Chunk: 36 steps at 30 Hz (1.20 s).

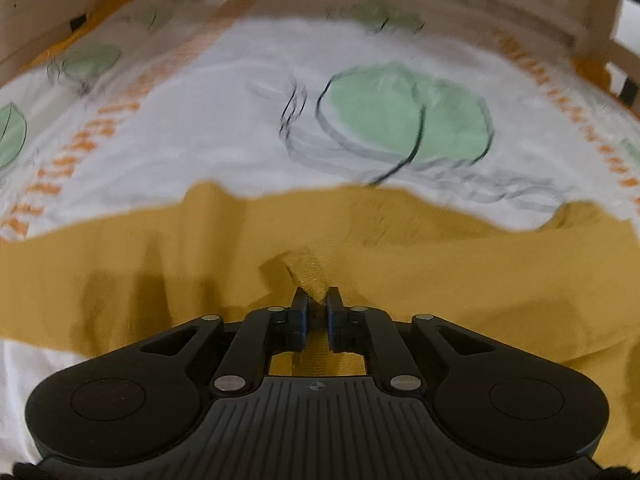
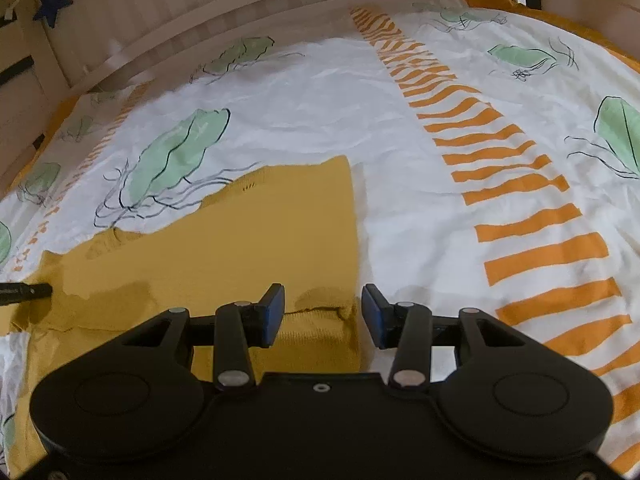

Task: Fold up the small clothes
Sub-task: 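Fold the held sleeve across the sweater body and open the left gripper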

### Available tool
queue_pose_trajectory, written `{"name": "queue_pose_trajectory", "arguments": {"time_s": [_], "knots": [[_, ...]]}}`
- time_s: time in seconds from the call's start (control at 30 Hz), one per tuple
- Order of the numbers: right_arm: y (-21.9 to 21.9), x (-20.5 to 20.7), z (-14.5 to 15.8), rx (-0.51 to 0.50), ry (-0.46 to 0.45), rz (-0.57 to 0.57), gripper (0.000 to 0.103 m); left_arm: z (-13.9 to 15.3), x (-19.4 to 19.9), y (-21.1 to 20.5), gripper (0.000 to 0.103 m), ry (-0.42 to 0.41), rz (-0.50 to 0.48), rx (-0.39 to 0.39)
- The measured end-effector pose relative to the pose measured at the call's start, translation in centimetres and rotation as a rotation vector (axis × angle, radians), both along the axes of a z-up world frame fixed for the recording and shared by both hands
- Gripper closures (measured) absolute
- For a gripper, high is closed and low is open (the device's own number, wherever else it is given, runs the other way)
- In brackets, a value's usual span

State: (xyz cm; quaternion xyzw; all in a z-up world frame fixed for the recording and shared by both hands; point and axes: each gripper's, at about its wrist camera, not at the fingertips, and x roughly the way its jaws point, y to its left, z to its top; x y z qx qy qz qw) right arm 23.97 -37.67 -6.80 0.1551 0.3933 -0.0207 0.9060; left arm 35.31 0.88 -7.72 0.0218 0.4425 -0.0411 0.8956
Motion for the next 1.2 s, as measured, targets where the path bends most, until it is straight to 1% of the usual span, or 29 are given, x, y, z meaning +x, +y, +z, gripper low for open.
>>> {"name": "queue_pose_trajectory", "arguments": {"time_s": [0.03,0.07,0.13,0.23,0.33,0.43,0.6,0.77,0.87,0.93,1.0,1.07,1.2], "knots": [[0.1,0.0,-0.1,-0.003,0.005,0.002,0.050,-0.7,0.0,0.3,0.089,0.025,0.013,0.014],[0.2,0.0,-0.3,-0.005,0.008,0.006,0.050,-1.2,0.1,0.5,0.087,0.037,0.015,0.016],[0.4,0.0,-0.4,-0.009,0.012,0.012,0.049,-1.5,-0.6,1.1,0.086,0.000,0.000,-0.002],[0.7,0.0,-0.5,-0.014,0.005,0.024,0.044,-1.4,-1.5,1.4,0.082,-0.024,-0.023,0.001],[1.0,-0.2,-0.7,-0.021,-0.010,0.039,0.044,-1.0,-2.7,2.1,0.081,-0.044,-0.013,-0.003],[1.4,-0.4,-0.8,-0.027,-0.034,0.052,0.044,-0.8,-3.5,3.9,0.081,-0.054,0.012,-0.023],[2.3,-0.7,-0.8,-0.042,-0.088,0.076,0.043,-0.2,-4.2,8.8,0.081,-0.066,0.104,-0.064],[4.4,-1.2,-0.2,-0.052,-0.150,0.138,0.043,0.4,-4.6,15.0,0.081,-0.072,0.231,-0.084],[6.7,-1.2,0.6,-0.052,-0.181,0.170,0.042,0.7,-4.7,18.5,0.080,-0.067,0.307,-0.114],[8.3,-0.6,1.1,-0.046,-0.194,0.191,0.038,1.0,-4.6,20.7,0.080,-0.070,0.346,-0.138],[10.5,0.2,1.2,-0.062,-0.201,0.217,0.038,1.3,-4.7,22.6,0.080,-0.082,0.379,-0.154],[13.1,1.2,1.0,-0.067,-0.211,0.246,0.038,1.6,-4.9,24.4,0.079,-0.098,0.415,-0.169],[17.4,2.9,0.0,-0.015,-0.217,0.272,0.038,2.0,-5.2,28.2,0.073,-0.119,0.500,-0.206]]}}
